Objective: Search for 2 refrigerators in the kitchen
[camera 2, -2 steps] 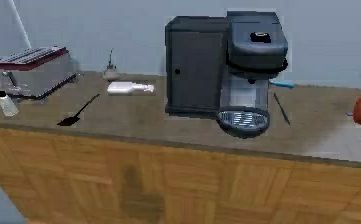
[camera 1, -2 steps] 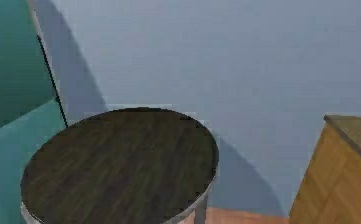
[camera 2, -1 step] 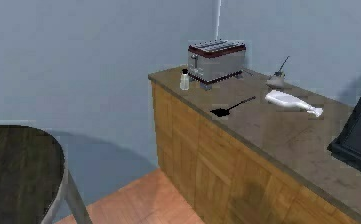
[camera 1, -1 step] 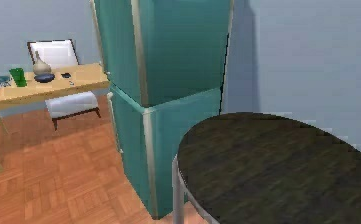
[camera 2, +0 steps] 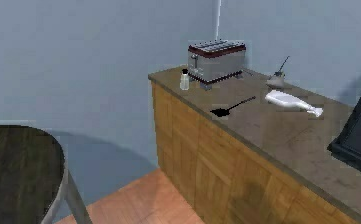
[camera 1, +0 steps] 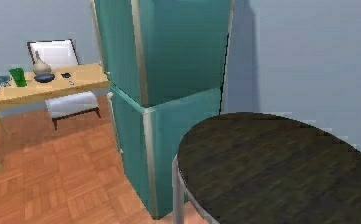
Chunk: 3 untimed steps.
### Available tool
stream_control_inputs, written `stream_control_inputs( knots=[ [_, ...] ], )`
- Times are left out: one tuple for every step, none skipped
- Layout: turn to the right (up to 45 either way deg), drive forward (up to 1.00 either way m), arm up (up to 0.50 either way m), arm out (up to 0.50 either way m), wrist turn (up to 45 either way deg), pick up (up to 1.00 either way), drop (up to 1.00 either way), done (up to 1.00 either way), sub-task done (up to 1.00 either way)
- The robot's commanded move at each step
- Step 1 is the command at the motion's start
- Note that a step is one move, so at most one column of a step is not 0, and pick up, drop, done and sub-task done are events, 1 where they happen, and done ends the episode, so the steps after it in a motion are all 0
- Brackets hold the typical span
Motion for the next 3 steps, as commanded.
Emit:
stream_control_inputs(
  knots=[
    [-45.0, 0.0, 0.0, 0.0, 0.0, 0.0, 0.0, 0.0, 0.0],
    [-6.0, 0.0, 0.0, 0.0, 0.0, 0.0, 0.0, 0.0, 0.0],
    [0.0, 1.0, 0.0, 0.0, 0.0, 0.0, 0.0, 0.0, 0.0]
  ],
)
